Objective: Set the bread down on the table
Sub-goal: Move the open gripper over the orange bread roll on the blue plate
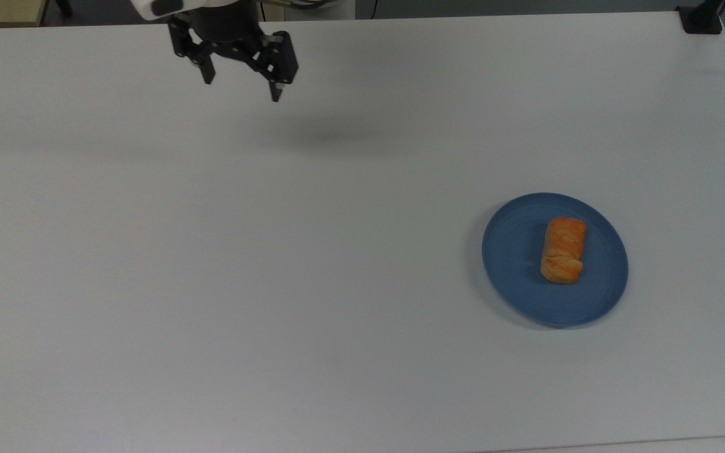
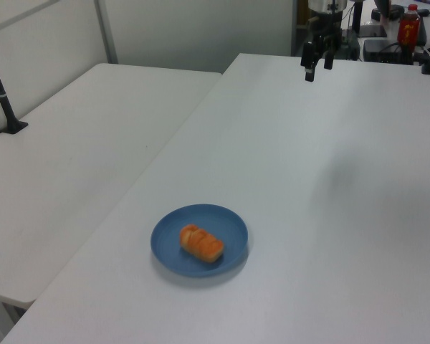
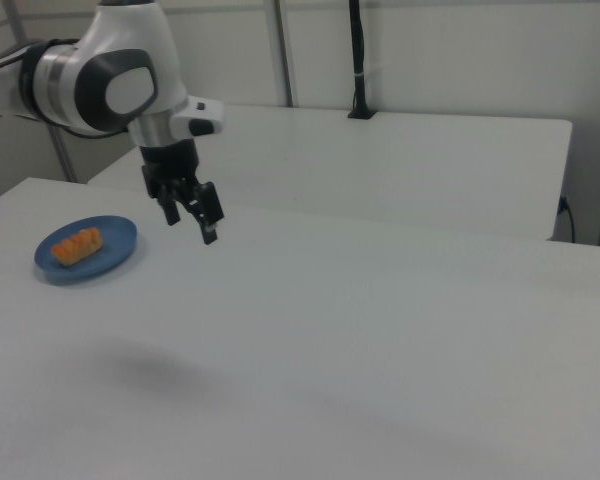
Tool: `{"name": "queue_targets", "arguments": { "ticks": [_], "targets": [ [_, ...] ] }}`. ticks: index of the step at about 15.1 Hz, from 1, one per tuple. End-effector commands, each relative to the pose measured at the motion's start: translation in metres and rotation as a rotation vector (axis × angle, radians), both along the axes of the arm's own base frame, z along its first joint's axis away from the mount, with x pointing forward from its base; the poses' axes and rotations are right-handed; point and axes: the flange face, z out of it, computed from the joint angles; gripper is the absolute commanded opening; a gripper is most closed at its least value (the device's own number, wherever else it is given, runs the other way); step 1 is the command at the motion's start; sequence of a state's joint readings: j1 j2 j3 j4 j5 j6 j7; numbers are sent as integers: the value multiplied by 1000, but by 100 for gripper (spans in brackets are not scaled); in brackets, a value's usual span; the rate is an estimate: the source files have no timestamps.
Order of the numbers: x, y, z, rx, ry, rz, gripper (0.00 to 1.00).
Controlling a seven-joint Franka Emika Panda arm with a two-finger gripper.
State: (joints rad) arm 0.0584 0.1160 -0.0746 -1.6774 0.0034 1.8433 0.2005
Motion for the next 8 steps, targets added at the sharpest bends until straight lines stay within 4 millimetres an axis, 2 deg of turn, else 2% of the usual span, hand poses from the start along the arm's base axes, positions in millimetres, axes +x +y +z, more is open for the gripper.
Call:
{"name": "queue_targets", "arguments": {
  "ticks": [1,5,8],
  "targets": [
    [12,71,-1,37,-63,88,100],
    [41,183,-35,74,-132,-6,100],
    [55,251,-51,132,-237,-30,100]
  ]
}}
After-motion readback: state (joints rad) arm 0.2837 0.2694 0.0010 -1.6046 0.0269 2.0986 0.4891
